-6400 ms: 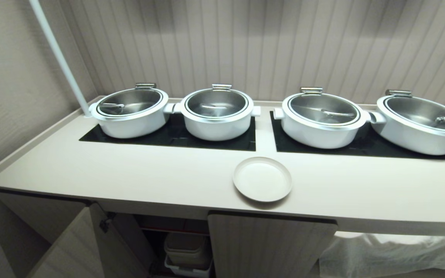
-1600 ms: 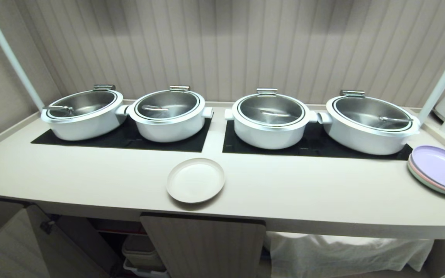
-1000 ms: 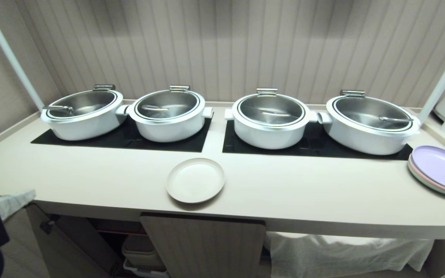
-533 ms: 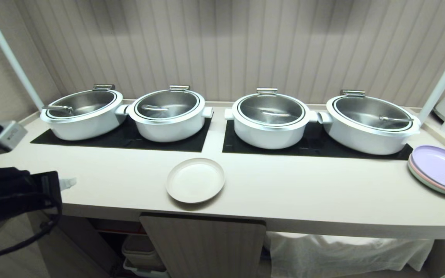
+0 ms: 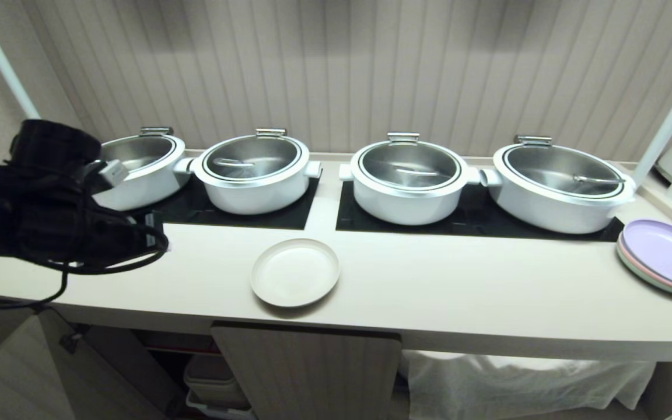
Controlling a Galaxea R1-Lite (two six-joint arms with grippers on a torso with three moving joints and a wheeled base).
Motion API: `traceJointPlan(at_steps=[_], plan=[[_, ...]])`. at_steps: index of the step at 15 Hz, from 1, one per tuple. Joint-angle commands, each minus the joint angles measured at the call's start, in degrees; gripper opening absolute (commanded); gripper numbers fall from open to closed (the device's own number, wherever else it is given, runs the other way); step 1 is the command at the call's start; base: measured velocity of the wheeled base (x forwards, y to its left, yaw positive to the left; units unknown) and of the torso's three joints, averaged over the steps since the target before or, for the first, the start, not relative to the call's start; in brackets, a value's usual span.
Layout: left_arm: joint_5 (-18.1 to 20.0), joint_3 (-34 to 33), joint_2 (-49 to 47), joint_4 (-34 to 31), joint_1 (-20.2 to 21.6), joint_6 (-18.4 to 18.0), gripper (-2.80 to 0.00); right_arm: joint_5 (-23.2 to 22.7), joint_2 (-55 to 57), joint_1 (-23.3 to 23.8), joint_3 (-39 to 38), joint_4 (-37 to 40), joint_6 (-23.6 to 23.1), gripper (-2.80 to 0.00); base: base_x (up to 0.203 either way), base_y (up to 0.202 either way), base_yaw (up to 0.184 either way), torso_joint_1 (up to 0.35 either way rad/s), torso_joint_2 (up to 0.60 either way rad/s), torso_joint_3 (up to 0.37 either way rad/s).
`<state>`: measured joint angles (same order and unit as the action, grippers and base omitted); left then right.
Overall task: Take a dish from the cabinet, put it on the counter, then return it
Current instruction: Pick up the plate from the table
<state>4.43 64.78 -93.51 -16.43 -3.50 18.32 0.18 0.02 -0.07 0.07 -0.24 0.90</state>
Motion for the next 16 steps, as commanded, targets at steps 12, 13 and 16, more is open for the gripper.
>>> traceJointPlan(at_steps=[12,13,16], plan=[[0.40,24.53,-24.55,-11.20,-5.32,-0.08,-2.80,0.08,0.06,-0.01,-0.07,-0.02,-0.02,-2.80,0.000,0.000,0.000,0.000,0.00,0.000],[0.45,25.88,-25.79,-12.21,-5.41,-0.09,-2.80,0.04,0.06,-0.01,-0.07,-0.02,-0.02,-2.80,0.000,0.000,0.000,0.000,0.00,0.000],[0.57,27.50,-28.46,-12.66,-5.63,-0.11,-2.80,-0.01,0.06,-0.01,-0.07,-0.02,-0.02,-2.80,0.000,0.000,0.000,0.000,0.00,0.000]])
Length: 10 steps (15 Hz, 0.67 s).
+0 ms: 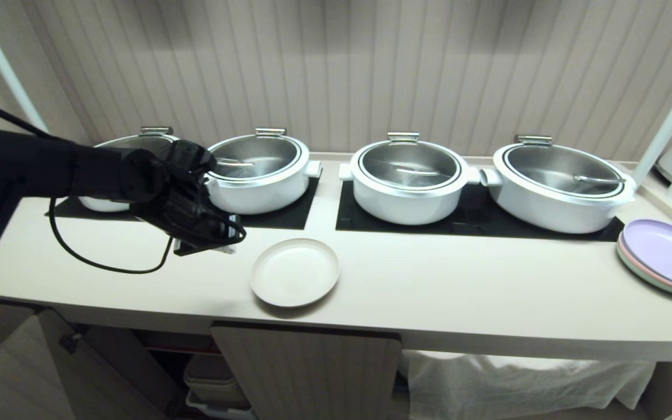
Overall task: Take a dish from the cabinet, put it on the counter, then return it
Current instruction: Pick up the plate from the table
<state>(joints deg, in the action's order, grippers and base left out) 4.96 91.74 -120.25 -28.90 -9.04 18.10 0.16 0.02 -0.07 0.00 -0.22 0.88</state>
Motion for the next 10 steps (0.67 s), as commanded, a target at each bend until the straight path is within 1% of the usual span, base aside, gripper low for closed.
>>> traceJointPlan(at_steps=[1,6,7,8,10], plan=[[0.05,0.83,-2.32,-0.19,-0.18,0.09,-2.80,0.02,0.06,-0.01,0.00,-0.04,0.00,-2.80,0.000,0.000,0.000,0.000,0.00,0.000],[0.05,0.89,-4.20,-0.19,-0.97,0.09,-2.80,0.02,0.06,-0.01,0.00,-0.04,0.00,-2.80,0.000,0.000,0.000,0.000,0.00,0.000],[0.05,0.89,-4.29,-0.19,-1.09,0.09,-2.45,0.02,0.06,-0.01,0.00,-0.04,0.09,-2.80,0.000,0.000,0.000,0.000,0.00,0.000],[0.05,0.80,-4.47,-0.19,-1.42,0.18,0.00,0.02,0.06,-0.01,0.00,-0.04,0.00,-2.80,0.000,0.000,0.000,0.000,0.00,0.000],[0.05,0.63,-4.79,-0.19,-1.84,0.27,0.00,0.05,0.06,-0.01,0.00,-0.04,0.00,-2.80,0.000,0.000,0.000,0.000,0.00,0.000]])
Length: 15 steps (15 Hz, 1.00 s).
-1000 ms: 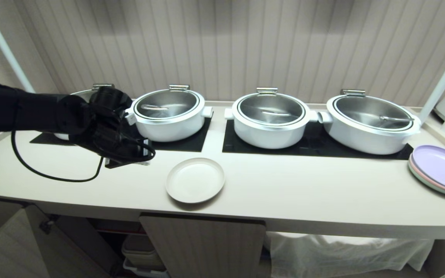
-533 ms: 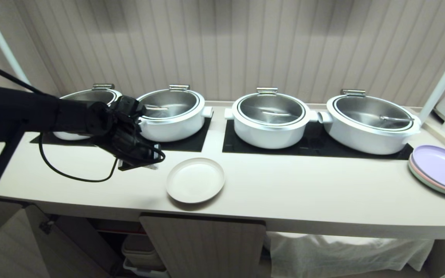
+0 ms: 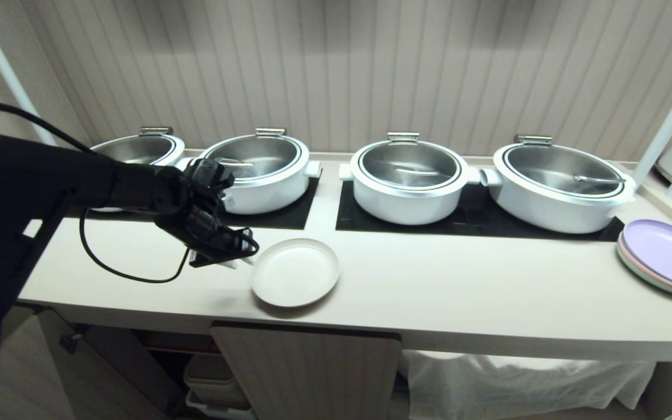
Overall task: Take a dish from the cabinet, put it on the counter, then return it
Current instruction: Pick up the plate from the table
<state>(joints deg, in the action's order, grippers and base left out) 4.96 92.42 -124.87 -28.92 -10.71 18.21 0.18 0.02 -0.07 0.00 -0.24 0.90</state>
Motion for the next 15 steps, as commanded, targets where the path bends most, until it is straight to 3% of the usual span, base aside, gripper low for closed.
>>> traceJointPlan(at_steps=[1,15], plan=[[0.05,-0.04,-0.38,-0.17,-0.35,0.16,0.00,0.00,0.06,-0.01,0.00,-0.03,-0.02,-2.80,0.000,0.000,0.000,0.000,0.00,0.000],[-1.36,2.78,-5.93,-1.41,-0.10,-2.83,0.00,0.06,0.06,-0.01,0.00,-0.03,0.00,-2.80,0.000,0.000,0.000,0.000,0.00,0.000]])
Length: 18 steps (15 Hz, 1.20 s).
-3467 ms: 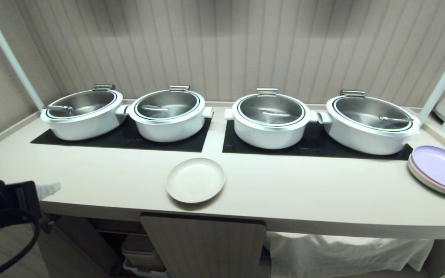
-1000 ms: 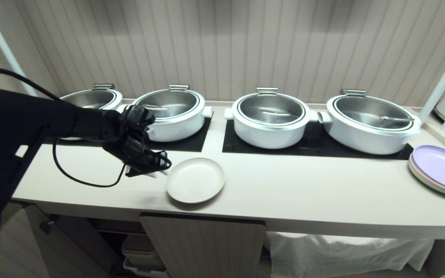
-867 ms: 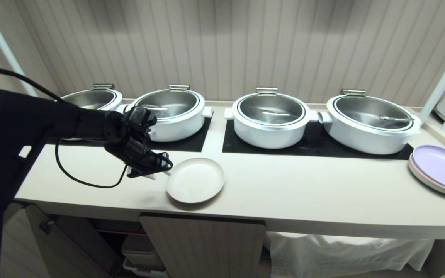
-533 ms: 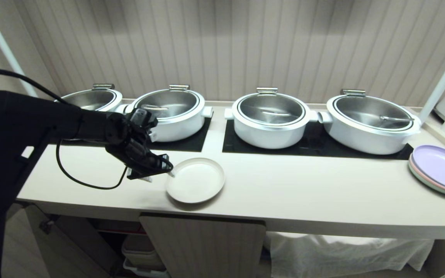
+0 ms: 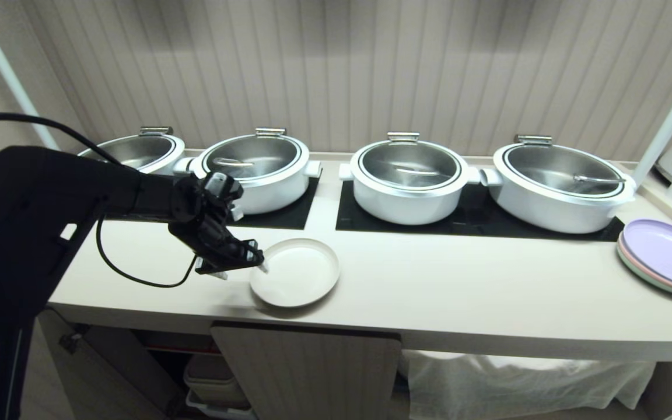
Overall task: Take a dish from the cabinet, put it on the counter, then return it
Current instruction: Pick up the plate from the table
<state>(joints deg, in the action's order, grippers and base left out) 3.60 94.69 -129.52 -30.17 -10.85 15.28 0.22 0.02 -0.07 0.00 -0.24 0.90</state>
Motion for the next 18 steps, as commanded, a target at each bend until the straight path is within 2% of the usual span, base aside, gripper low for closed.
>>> traceJointPlan(at_steps=[1,11,14,18], plan=[[-0.56,1.41,-2.33,-0.08,0.04,0.03,0.00,0.04,0.06,-0.01,0.00,-0.02,-0.02,-2.80,0.000,0.000,0.000,0.000,0.00,0.000],[-1.49,9.47,-9.49,-0.50,-0.83,-0.07,0.00,0.04,0.06,-0.01,0.00,-0.02,-0.02,-2.80,0.000,0.000,0.000,0.000,0.00,0.000],[-1.49,10.29,-9.88,-0.51,-0.75,-2.71,0.00,0.04,0.06,-0.01,0.00,-0.02,-0.02,-2.80,0.000,0.000,0.000,0.000,0.00,0.000],[-1.49,10.95,-10.14,-0.59,-0.91,-3.07,0.00,0.04,0.06,-0.01,0.00,-0.02,-0.02,-2.80,0.000,0.000,0.000,0.000,0.00,0.000]])
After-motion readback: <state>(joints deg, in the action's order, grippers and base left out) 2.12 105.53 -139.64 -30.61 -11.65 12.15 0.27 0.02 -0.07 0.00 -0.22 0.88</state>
